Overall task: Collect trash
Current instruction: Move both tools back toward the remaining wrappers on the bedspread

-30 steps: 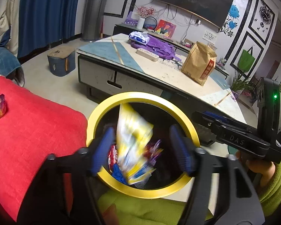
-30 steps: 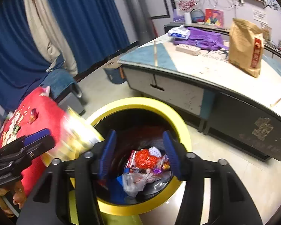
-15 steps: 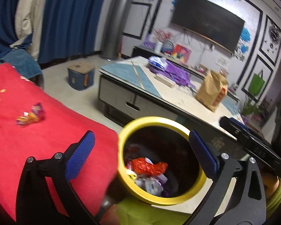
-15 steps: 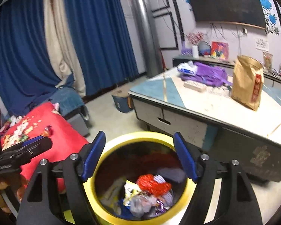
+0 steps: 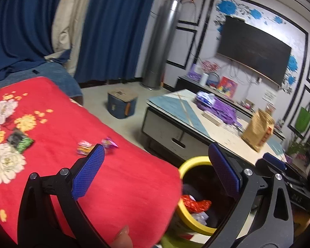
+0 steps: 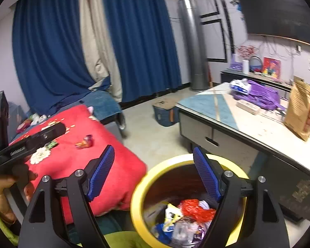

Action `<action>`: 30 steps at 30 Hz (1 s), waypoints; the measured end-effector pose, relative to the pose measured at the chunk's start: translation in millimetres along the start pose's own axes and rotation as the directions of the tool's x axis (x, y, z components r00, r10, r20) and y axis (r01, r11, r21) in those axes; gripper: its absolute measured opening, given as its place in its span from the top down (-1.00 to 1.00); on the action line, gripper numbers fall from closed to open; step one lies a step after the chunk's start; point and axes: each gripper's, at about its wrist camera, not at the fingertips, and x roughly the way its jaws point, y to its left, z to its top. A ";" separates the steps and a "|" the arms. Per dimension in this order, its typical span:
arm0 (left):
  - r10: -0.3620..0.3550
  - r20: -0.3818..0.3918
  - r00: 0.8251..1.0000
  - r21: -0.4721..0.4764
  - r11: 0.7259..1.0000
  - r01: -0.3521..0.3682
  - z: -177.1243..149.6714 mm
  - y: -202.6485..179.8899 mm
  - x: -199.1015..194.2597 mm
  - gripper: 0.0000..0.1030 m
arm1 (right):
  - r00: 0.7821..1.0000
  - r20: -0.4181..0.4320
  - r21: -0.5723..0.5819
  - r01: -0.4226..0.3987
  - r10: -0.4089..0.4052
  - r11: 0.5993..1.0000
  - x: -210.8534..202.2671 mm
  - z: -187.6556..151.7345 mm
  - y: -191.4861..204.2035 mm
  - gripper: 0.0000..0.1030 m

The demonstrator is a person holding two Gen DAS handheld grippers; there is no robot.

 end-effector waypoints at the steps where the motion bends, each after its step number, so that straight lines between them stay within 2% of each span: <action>1: 0.012 0.009 1.000 -0.006 1.000 -0.012 0.5 4.5 -2.8 -0.79 | 1.000 -0.001 -0.007 -0.012 0.012 1.000 2.1 0.9 4.7 -0.48; 10: 0.111 0.059 0.992 -0.058 0.992 -0.108 10.2 45.7 -16.7 -0.79 | 0.993 -0.044 -0.070 -0.113 0.110 0.991 34.4 8.8 57.3 -0.48; 16: 0.193 0.076 0.978 -0.109 0.977 -0.184 13.4 78.6 -25.1 -0.79 | 0.983 -0.090 -0.093 -0.167 0.159 0.982 70.5 14.7 92.3 -0.49; 25: 0.328 0.017 0.944 -0.232 0.920 -0.316 8.7 143.2 -26.0 -0.79 | 0.965 -0.177 -0.121 -0.218 0.195 0.968 136.4 17.7 141.1 -0.49; 30: 0.358 -0.013 0.934 -0.303 0.888 -0.345 2.4 173.0 -25.8 -0.79 | 0.952 -0.219 -0.127 -0.244 0.213 0.962 166.6 15.6 153.9 -0.48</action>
